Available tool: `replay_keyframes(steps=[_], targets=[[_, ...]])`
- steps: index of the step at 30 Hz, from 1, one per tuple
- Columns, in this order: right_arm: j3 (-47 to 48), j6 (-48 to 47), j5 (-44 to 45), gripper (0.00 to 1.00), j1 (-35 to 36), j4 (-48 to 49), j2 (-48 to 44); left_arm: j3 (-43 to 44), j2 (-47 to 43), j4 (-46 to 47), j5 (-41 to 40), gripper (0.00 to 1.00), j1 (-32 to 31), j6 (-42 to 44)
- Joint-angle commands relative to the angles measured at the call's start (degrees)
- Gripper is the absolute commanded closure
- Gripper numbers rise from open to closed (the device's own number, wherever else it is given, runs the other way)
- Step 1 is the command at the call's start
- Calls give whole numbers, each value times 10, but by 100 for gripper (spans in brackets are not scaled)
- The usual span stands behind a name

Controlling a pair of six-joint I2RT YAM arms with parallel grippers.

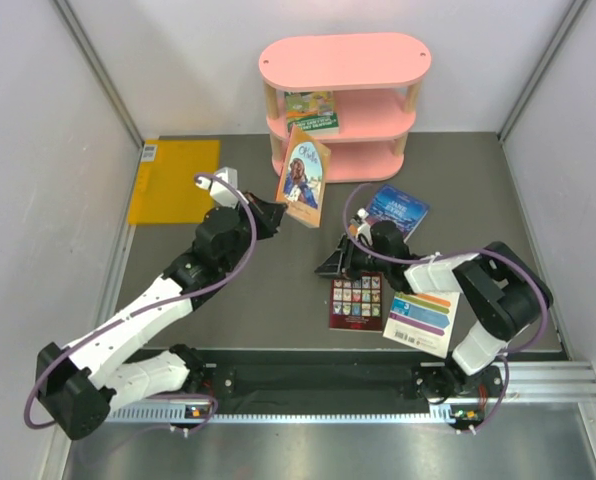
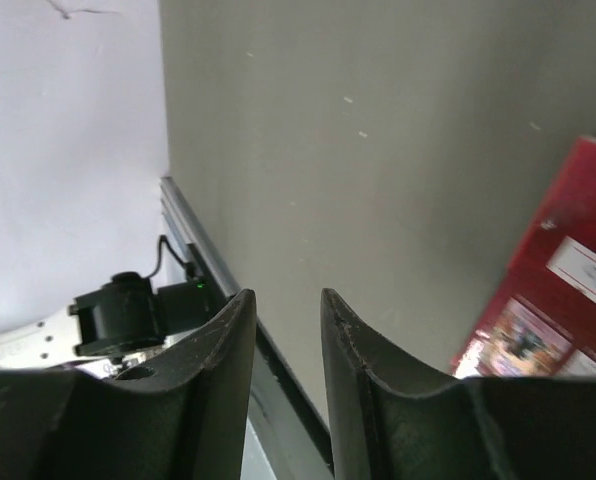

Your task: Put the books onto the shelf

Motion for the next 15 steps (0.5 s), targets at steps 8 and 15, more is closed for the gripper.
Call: replay_keyframes(steps=[8, 15], targets=[[-34, -44, 40, 68, 8, -4, -5, 33, 102, 255, 148, 100, 112, -138], [-33, -47, 43, 68, 12, -3, 4, 64, 203, 375, 261, 100, 181, -244]])
